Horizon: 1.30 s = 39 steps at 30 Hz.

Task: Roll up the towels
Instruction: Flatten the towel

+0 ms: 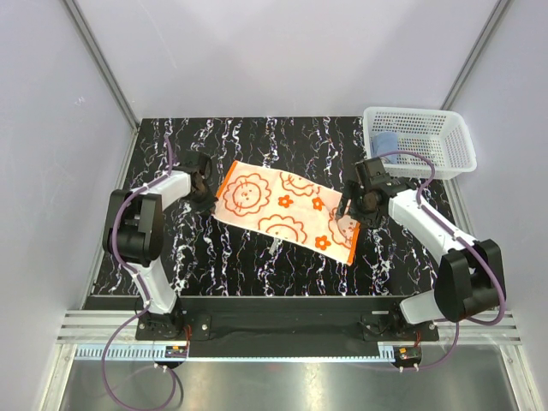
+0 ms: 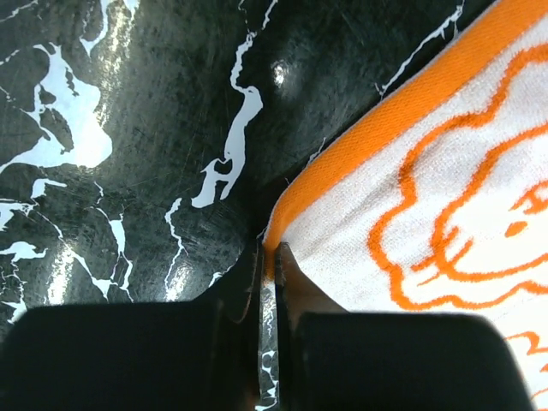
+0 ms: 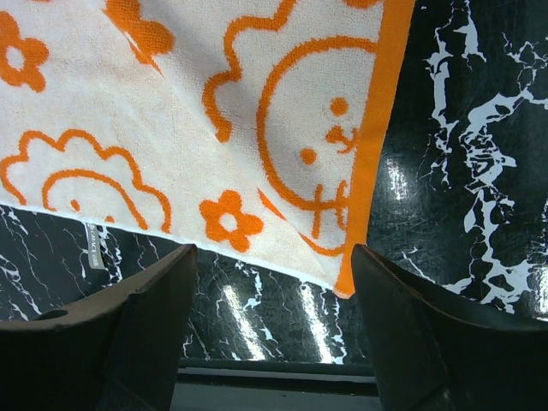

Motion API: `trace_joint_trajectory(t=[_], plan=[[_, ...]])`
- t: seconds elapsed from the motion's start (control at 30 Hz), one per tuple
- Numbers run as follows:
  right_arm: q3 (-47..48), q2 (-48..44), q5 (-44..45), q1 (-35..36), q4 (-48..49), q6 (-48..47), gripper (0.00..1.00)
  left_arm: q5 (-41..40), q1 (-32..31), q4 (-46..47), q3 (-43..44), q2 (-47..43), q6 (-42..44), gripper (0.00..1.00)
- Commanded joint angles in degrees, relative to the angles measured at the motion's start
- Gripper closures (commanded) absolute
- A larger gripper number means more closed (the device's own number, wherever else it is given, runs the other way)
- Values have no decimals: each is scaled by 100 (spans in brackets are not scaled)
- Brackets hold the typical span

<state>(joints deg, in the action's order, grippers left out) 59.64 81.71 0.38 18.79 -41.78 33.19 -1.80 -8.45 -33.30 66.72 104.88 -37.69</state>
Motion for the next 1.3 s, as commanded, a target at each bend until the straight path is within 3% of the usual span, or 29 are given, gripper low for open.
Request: trace_joint_trajectory(t=[0.0, 0.2, 0.47, 0.77, 1.13, 1.27], plan=[[-49, -138, -3, 2, 65, -93, 21, -241, -25, -36, 52, 182, 34, 100], [-14, 300, -29, -68, 354, -164, 21, -338, -34, -370, -307, -615, -89, 100], [618, 1451, -284, -209, 768, -339, 23, -373, 27, -458, -1653, -2207, -212, 100], [795, 1584, -152, -209, 1013, -726, 23, -444, 27, -651, -2329, -3121, -274, 99], [839, 2542, -759, -209, 2086, -674, 32, -435, 27, -555, -2532, -3237, -160, 99], [953, 2805, -487, -226, 2069, -673, 33, -409, 27, -572, -2523, -3237, -151, 99]])
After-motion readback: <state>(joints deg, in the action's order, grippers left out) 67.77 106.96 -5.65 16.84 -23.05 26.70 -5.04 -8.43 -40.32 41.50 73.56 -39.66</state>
